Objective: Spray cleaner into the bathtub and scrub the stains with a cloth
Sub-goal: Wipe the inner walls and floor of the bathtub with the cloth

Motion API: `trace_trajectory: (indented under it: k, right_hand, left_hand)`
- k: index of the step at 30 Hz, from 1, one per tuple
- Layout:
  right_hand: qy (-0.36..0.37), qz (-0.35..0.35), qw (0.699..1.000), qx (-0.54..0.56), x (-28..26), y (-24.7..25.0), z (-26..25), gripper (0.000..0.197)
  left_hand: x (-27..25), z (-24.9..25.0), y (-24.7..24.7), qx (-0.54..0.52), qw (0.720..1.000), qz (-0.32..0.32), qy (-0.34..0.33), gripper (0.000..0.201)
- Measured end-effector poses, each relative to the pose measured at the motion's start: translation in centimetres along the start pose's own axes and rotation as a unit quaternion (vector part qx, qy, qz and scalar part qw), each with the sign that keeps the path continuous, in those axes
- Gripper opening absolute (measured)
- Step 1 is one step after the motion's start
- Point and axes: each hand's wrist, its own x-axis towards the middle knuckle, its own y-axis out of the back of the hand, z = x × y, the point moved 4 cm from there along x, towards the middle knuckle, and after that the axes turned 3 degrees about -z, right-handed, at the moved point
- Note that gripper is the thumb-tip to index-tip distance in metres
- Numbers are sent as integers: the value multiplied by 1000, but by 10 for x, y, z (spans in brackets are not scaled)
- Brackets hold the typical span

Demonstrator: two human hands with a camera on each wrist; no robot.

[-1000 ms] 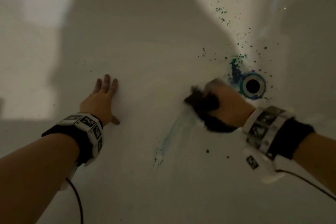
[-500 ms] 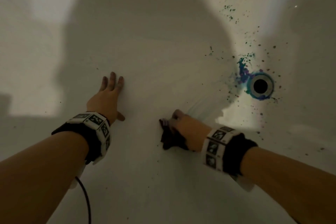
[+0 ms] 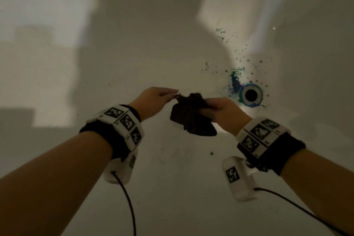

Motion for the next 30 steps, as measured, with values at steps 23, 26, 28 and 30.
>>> trace_trajectory:
  k: [23,26,28,30]
  right_hand:
    - [4,-6,933,359,-61,49,-49,26]
    - [6,36,953,299,-60,60,-50,36]
    - [-3,91,969,230,-55,66,-45,30]
    - [-16,131,975,177,-50,67,-41,34]
  left_hand:
    - [-28,50,-28,-123,981,-148,-7,50]
    - [-29,50,-29,-140,983,-119,-19,28]
    - [-31,51,-29,-130,985,-110,-26,18]
    - [-33,53,-27,-112,989,-90,-37,22]
